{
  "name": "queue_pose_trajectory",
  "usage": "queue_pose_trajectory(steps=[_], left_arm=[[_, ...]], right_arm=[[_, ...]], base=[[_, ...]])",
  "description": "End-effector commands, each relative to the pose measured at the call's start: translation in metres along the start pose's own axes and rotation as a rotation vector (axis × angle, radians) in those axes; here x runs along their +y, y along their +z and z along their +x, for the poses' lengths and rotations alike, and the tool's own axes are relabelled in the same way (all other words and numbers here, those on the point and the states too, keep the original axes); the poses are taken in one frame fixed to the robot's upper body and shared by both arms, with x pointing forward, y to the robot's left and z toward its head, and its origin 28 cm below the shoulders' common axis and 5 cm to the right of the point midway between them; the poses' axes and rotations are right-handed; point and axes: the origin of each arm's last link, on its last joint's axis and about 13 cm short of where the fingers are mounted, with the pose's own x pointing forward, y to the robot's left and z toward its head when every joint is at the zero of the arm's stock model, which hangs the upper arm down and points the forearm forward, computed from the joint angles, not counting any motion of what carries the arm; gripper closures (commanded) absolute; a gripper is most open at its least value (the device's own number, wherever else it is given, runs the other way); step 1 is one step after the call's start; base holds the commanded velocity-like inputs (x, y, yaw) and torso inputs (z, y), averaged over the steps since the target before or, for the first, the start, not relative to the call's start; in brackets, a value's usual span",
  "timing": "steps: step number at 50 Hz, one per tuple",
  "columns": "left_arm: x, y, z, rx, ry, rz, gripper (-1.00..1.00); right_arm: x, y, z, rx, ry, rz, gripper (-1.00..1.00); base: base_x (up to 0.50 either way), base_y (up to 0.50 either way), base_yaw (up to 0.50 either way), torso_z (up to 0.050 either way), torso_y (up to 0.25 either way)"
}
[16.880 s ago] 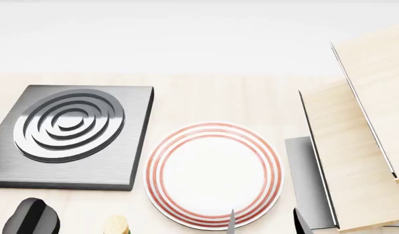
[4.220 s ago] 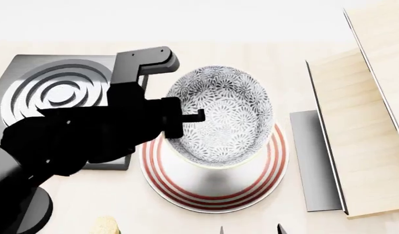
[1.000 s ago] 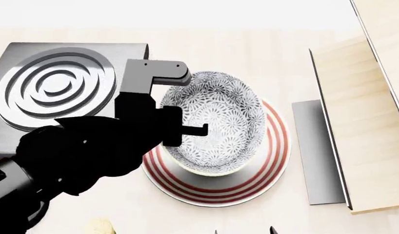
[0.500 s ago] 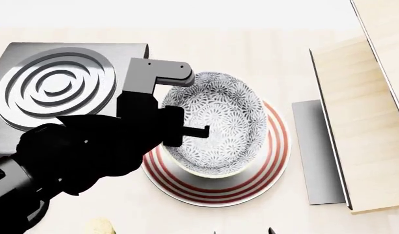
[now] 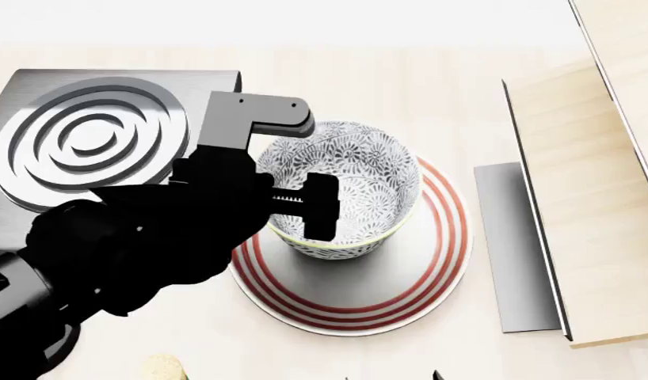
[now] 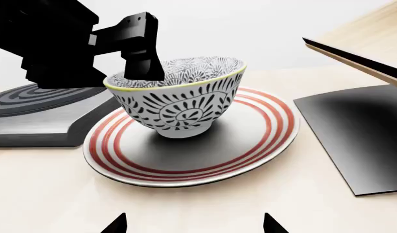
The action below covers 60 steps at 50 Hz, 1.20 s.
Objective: Pick up the akita bowl and put it on the plate.
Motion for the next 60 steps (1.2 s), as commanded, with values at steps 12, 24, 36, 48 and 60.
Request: queue_pose_trajectory(steps=[12, 24, 36, 48, 60], left_arm=[[0.003, 0.019, -0.004, -0.057, 0.033, 0.018, -1.0], [-0.001, 0.049, -0.017, -0.135, 0.035, 0.113, -1.0], [0.013, 0.081, -0.05, -0.272, 0.081, 0.183, -1.0], [0.027, 0.096, -0.089, -0.376, 0.123, 0.218, -1.0], [0.041, 0.108, -0.142, -0.508, 0.174, 0.27, -1.0]], right_arm=[[0.002, -0.004, 0.001, 0.013, 0.008, -0.004, -1.0], [0.003, -0.003, 0.0, 0.012, 0.01, -0.009, -1.0], [0.004, -0.002, 0.0, 0.011, 0.009, -0.011, -1.0], [0.005, -0.003, 0.001, 0.014, 0.008, -0.017, -1.0], [0.004, -0.001, 0.001, 0.009, 0.002, -0.019, -1.0]], base=[[0.0, 0.0, 0.0, 0.0, 0.0], [0.0, 0.0, 0.0, 0.0, 0.0], [0.0, 0.0, 0.0, 0.0, 0.0], [0.0, 0.0, 0.0, 0.0, 0.0], [0.0, 0.0, 0.0, 0.0, 0.0]])
